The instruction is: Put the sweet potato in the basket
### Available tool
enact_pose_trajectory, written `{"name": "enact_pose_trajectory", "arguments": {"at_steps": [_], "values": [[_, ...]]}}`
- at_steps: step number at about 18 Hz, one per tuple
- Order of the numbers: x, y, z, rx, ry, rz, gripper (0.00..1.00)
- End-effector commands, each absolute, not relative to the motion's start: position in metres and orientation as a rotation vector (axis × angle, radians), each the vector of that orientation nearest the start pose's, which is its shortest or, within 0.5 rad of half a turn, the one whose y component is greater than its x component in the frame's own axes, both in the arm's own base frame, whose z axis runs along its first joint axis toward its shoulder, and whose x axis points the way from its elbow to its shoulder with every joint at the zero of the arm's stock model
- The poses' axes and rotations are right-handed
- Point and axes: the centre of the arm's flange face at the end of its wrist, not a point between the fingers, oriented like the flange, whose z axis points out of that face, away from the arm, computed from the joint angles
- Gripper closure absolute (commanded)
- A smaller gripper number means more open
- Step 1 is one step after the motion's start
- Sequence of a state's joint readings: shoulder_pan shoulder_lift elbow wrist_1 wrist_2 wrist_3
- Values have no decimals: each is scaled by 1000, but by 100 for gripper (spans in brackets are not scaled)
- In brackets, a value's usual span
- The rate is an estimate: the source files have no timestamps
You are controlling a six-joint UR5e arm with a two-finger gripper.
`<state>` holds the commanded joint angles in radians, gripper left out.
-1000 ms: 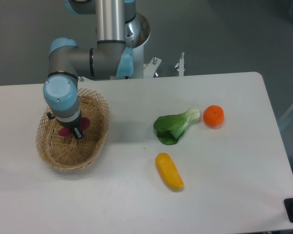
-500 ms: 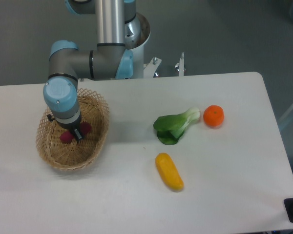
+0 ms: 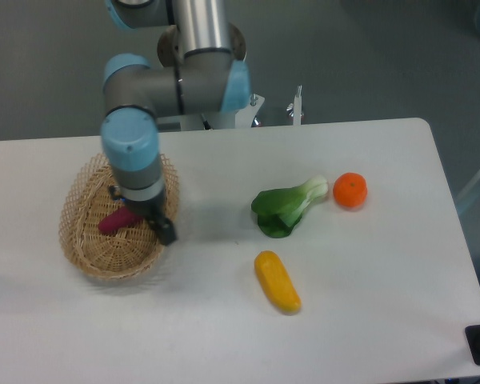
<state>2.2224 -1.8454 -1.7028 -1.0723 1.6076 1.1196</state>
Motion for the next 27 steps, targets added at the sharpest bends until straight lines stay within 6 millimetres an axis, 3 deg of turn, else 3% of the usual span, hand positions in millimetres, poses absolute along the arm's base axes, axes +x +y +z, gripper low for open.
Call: {"name": "enact_pose_trajectory", "arguments": {"at_steps": [7,12,16,21,27], "values": [[-344,501,343,-3006,795,204,0],[-438,469,341,-3021,761,217,0],[-470,453,336,-3016,802,217,0],[-518,445,328,-3013,725,212,0],[-539,421,328,-2983,784,192,0]]}}
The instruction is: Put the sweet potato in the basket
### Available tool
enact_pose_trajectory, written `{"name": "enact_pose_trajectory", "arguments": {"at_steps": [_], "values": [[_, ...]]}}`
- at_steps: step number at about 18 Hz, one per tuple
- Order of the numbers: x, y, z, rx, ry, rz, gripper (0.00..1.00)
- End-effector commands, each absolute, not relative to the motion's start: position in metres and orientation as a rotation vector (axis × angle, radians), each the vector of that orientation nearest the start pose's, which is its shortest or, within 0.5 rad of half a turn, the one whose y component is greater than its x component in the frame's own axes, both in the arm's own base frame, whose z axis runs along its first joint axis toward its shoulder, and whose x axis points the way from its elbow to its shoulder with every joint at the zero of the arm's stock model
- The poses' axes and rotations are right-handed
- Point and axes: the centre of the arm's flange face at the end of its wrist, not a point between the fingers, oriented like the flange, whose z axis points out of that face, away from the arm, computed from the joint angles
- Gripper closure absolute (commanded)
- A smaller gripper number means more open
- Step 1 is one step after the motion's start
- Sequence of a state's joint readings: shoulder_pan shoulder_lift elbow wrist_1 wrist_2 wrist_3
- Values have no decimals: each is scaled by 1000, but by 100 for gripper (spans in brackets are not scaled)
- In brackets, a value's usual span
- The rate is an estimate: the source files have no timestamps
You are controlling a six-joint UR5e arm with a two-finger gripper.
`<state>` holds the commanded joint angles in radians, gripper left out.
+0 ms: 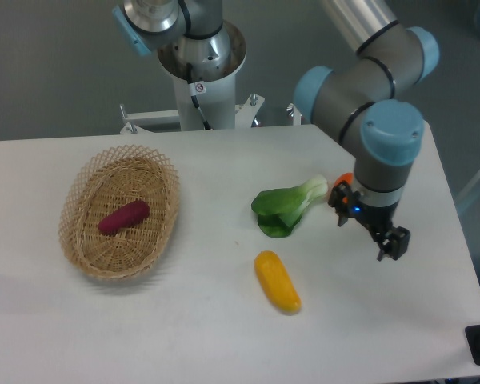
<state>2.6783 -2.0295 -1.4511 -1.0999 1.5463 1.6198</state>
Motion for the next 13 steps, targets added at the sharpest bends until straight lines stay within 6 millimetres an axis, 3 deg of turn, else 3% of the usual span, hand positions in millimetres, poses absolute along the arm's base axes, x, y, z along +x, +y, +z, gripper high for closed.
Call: {"name": "enact_pose_trajectory", "arguments": {"at_steps": [13], "values": [[-532,419,315,-2997,777,164,0]]}}
